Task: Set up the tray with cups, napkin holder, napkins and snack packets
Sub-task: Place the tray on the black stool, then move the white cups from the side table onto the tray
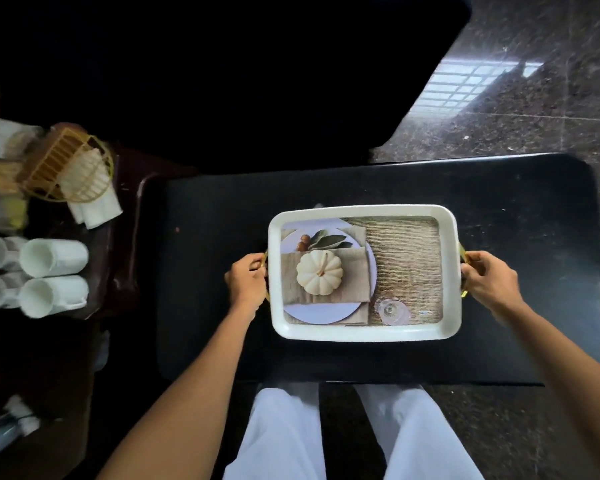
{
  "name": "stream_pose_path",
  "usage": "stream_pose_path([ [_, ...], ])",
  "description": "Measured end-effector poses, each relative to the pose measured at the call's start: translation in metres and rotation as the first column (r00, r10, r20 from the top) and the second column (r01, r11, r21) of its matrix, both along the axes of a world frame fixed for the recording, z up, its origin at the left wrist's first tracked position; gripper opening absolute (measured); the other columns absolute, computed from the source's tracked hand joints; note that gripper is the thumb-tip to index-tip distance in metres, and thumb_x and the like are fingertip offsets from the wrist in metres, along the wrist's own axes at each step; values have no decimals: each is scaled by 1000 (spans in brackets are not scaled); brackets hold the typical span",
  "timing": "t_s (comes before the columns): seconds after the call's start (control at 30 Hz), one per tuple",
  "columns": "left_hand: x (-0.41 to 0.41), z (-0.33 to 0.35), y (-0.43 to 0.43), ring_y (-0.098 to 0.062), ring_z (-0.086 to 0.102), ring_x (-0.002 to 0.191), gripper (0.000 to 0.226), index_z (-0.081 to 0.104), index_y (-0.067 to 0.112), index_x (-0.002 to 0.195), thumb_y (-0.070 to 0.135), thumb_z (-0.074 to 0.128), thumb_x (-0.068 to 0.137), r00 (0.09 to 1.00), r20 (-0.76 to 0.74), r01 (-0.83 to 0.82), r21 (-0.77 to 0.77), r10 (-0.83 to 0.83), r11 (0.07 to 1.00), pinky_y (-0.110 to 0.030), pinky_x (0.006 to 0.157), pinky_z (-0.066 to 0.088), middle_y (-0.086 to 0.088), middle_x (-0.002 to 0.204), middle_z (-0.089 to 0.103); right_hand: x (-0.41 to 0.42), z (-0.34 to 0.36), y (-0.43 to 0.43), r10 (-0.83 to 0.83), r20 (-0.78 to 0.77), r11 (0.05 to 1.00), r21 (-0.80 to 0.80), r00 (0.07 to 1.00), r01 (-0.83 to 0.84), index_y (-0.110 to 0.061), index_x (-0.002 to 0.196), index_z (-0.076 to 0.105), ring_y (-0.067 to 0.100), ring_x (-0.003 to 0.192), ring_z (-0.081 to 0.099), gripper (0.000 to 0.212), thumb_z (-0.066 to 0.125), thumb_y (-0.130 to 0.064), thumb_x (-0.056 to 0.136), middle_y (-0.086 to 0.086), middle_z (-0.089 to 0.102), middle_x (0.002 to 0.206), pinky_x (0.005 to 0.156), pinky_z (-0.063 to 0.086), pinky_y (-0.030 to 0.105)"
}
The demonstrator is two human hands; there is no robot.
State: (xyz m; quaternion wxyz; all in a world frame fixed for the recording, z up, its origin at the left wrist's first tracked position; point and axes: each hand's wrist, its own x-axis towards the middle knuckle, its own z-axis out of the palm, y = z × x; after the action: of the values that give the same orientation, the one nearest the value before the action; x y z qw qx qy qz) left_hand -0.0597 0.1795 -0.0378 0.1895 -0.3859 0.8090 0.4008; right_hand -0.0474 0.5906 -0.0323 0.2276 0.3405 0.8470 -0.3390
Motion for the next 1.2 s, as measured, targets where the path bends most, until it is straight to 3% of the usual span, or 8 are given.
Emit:
stream_pose_path([
  [0.13,3,4,1,-23,68,111,35,73,16,119,-2,56,95,1000,-27,7,30,-6,1000,-42,99,57,-7,112,75,3,3,-2,126,-10,987,97,992,-125,-11,116,69,28,103,66,23,63,-13,94,14,73,109,87,42,33],
  [0.23,14,9,-4,-19,68,111,34,71,15,121,-1,56,95,998,-47,-45,67,48,997,-37,99,56,-5,114,75,3,16,-8,189,-24,968,174,982,-182,-7,111,68,33,100,70,20,60,-13,94,18,75,105,91,49,40],
  [0.33,32,20,-13,-16,70,107,32,70,15,123,3,58,96,988,-63,-133,78,138,988,-29,96,56,-5,115,75,4,34,-18,291,-86,928,269,953,-259,-3,83,65,39,73,67,6,61,-8,84,22,72,80,71,56,47],
  [0.4,46,31,-20,-17,71,106,31,70,15,123,5,58,97,975,-68,-204,115,213,972,-36,96,59,-6,115,74,6,48,-28,317,-104,921,270,943,-279,-7,79,64,38,68,65,6,65,-7,85,18,69,73,64,58,49],
  [0.6,99,89,-51,-14,73,102,23,70,16,120,13,59,100,935,-99,-320,181,341,930,-38,92,61,-8,115,75,11,90,-93,350,-197,937,89,916,-338,-1,119,65,33,90,70,28,65,-12,94,21,70,114,86,54,43],
  [0.83,145,163,-128,-14,73,101,20,70,20,114,10,58,101,835,-248,-459,175,490,871,-28,82,59,-2,110,74,22,143,-230,406,-330,858,-182,852,-480,-1,113,68,24,84,67,20,64,-4,94,13,73,106,78,50,32],
  [1.07,121,158,-257,-23,69,111,30,63,7,131,8,53,103,784,-313,-523,135,537,842,-37,91,58,-14,127,68,43,143,-403,384,-415,773,-345,825,-533,-16,106,72,-2,83,67,13,69,-15,93,-8,73,95,73,46,2],
  [1.2,100,140,-311,-27,66,121,32,61,9,133,10,55,103,806,-317,-492,111,500,863,-43,98,57,-11,131,67,42,126,-497,366,-383,755,-412,848,-511,-16,107,72,-6,84,66,14,69,-17,93,-11,73,95,73,47,2],
])
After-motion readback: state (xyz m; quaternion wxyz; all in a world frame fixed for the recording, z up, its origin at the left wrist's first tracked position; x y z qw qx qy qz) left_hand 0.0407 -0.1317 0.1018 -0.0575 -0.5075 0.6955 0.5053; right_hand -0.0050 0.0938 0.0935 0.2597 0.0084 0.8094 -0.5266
